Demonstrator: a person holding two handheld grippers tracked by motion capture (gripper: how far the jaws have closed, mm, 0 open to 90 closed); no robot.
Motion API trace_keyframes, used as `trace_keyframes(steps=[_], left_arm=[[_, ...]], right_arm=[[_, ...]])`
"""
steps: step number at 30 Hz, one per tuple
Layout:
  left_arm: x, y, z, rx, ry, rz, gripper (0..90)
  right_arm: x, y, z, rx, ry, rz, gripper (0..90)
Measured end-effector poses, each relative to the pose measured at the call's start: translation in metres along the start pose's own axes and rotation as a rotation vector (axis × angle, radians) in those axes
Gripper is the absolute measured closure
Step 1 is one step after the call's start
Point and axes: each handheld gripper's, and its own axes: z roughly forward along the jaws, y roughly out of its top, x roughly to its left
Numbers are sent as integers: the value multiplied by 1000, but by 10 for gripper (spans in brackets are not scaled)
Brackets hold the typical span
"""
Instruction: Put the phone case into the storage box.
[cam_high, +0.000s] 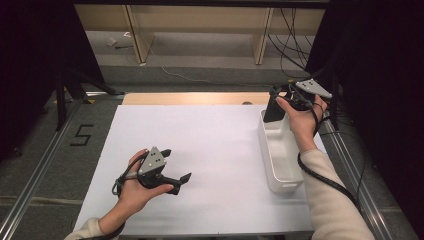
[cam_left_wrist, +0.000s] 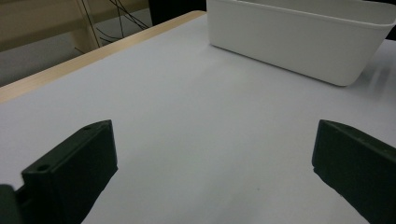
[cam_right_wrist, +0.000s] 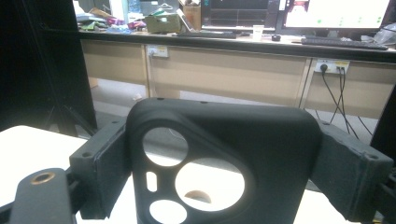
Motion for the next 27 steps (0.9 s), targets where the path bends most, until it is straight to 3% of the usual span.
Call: trace_keyframes(steps=[27], left_arm=[[0, 0, 0, 1, 0, 0, 0]], right_arm=[[-1, -6, 8, 18, -3, 2, 150]])
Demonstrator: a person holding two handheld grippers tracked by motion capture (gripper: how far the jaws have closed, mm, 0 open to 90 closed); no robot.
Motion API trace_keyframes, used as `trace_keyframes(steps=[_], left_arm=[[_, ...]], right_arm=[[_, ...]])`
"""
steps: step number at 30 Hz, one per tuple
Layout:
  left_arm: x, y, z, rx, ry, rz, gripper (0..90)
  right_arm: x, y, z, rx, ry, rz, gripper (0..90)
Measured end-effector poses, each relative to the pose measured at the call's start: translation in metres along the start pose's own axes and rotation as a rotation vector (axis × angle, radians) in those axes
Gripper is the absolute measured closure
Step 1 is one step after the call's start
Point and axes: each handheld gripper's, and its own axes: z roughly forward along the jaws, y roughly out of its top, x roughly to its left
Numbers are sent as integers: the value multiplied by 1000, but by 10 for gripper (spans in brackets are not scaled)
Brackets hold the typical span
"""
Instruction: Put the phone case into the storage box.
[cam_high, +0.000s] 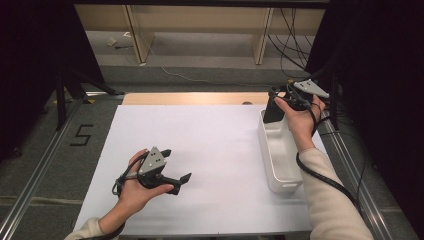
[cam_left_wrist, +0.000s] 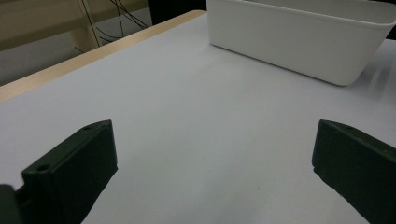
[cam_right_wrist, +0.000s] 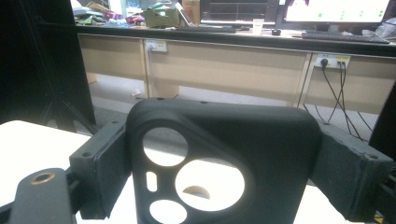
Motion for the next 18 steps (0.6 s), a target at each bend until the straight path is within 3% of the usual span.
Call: trace_keyframes(steps=[18], left_arm=[[0, 0, 0, 4, -1, 3, 0]], right_arm=[[0, -4, 3, 16, -2, -8, 149]])
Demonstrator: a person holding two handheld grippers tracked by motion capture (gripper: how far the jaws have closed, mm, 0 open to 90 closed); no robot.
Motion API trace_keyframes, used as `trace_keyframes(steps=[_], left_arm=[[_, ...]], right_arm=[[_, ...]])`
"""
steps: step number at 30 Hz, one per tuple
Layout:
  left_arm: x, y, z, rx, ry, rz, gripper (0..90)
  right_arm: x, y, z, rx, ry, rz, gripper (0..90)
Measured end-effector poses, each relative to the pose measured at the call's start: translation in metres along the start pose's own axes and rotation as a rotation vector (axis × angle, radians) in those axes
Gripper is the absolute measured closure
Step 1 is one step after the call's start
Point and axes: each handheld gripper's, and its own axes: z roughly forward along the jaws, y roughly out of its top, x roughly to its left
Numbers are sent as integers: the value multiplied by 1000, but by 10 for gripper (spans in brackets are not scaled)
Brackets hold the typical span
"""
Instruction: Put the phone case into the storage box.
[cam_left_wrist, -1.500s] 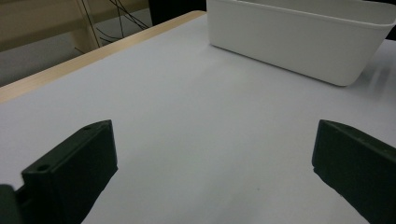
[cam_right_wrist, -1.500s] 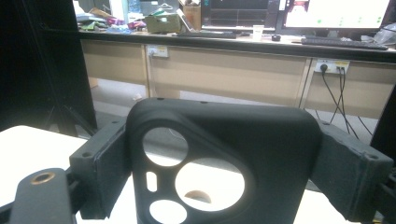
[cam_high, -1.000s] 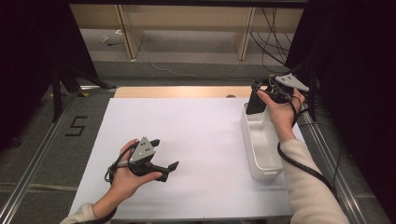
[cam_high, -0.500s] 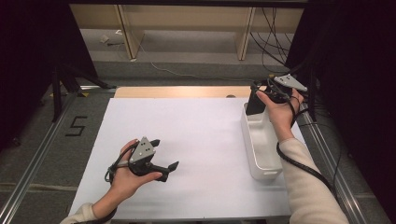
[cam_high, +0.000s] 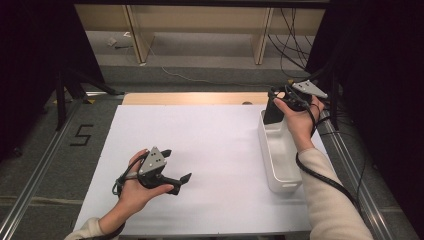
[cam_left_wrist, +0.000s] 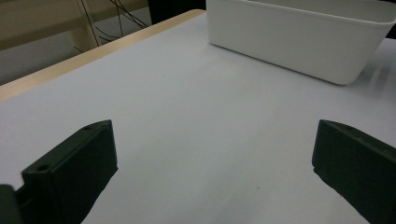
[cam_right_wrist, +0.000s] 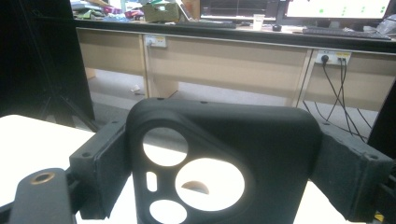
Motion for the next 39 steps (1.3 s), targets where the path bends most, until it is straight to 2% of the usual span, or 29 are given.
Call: trace_keyframes(steps=[39], left_arm=[[0, 0, 0, -1, -1, -1, 0]], right_arm=[[-2, -10, 8, 44, -4, -7, 147]])
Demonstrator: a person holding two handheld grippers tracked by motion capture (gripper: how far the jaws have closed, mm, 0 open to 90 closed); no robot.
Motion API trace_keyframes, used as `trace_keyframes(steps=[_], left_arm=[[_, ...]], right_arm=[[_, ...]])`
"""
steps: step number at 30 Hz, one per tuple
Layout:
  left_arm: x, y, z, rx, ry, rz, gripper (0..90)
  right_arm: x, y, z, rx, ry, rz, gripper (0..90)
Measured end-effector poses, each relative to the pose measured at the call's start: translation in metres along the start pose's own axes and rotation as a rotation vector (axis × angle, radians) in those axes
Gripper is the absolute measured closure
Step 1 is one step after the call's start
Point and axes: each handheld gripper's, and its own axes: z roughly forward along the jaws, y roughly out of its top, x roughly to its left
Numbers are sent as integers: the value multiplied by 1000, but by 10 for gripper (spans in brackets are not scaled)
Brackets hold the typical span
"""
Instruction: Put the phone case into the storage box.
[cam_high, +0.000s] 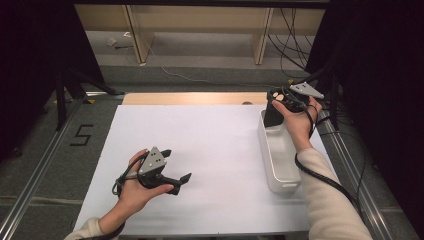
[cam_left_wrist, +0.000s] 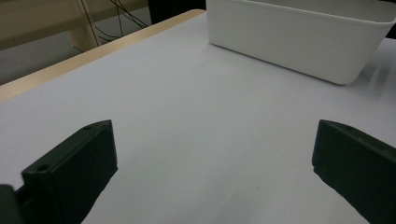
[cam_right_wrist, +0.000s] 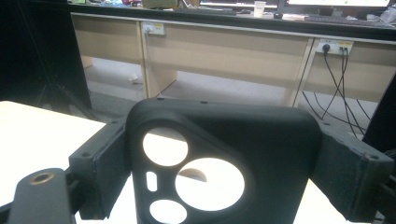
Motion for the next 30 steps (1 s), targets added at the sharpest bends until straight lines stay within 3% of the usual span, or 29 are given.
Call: trace_keyframes(steps=[30], left_arm=[[0, 0, 0, 0, 0, 0, 0]], right_arm=[[1, -7, 6, 31, 6, -9, 146]])
